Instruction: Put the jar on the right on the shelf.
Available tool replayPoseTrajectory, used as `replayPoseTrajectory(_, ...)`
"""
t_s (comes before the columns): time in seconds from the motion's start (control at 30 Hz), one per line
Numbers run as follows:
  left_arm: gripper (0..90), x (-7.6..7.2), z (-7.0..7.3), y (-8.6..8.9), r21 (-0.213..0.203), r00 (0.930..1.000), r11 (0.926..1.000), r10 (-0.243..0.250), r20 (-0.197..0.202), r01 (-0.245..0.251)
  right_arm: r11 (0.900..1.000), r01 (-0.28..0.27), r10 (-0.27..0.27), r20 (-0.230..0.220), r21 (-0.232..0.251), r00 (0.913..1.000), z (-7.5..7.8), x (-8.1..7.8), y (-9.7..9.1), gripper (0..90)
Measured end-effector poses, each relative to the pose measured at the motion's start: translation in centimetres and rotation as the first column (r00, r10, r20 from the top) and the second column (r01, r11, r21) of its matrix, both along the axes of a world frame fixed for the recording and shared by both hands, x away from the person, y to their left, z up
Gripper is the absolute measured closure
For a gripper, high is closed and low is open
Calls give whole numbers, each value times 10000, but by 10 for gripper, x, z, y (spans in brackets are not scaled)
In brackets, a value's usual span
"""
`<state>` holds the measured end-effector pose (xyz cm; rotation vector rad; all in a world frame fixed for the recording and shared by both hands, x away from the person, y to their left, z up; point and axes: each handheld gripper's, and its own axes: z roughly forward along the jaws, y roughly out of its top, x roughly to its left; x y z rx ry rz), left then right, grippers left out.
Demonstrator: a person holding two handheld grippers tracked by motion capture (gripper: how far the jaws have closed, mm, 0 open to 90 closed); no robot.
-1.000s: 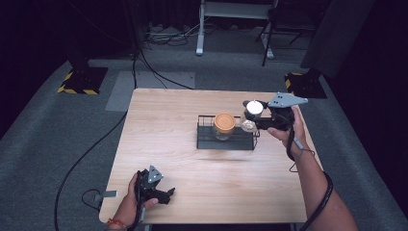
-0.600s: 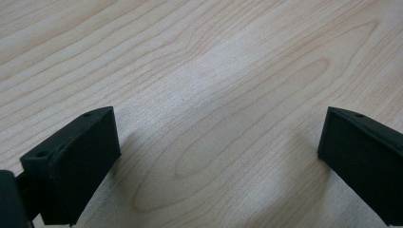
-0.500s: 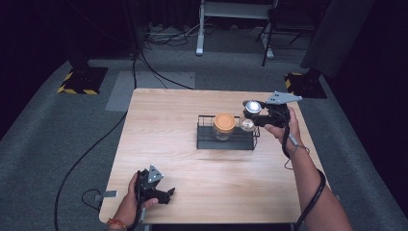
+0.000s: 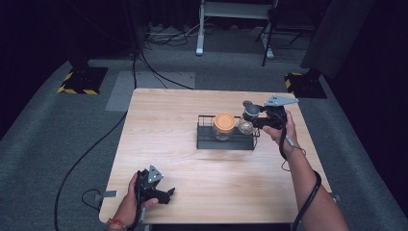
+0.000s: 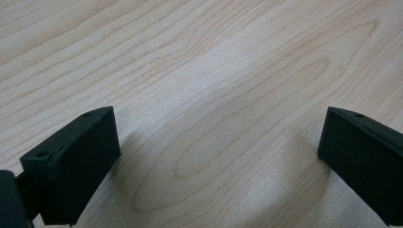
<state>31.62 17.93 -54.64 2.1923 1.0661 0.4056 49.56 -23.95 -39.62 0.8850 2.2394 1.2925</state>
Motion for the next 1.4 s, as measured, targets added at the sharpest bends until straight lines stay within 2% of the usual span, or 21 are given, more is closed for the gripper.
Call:
replayPoseTrajectory(0.5, 0, 0, 0, 0, -3, 10000, 10000, -5, -3, 5, 9994, -69, 62, -211, -337, 9998, -18, 2, 8, 394)
replayPoseTrajectory(1.4, 0, 0, 0, 0, -2, 10000, 10000, -3, -1, 3, 9997, -32, 30, -105, -231, 9999, -36, -1, 9, 393)
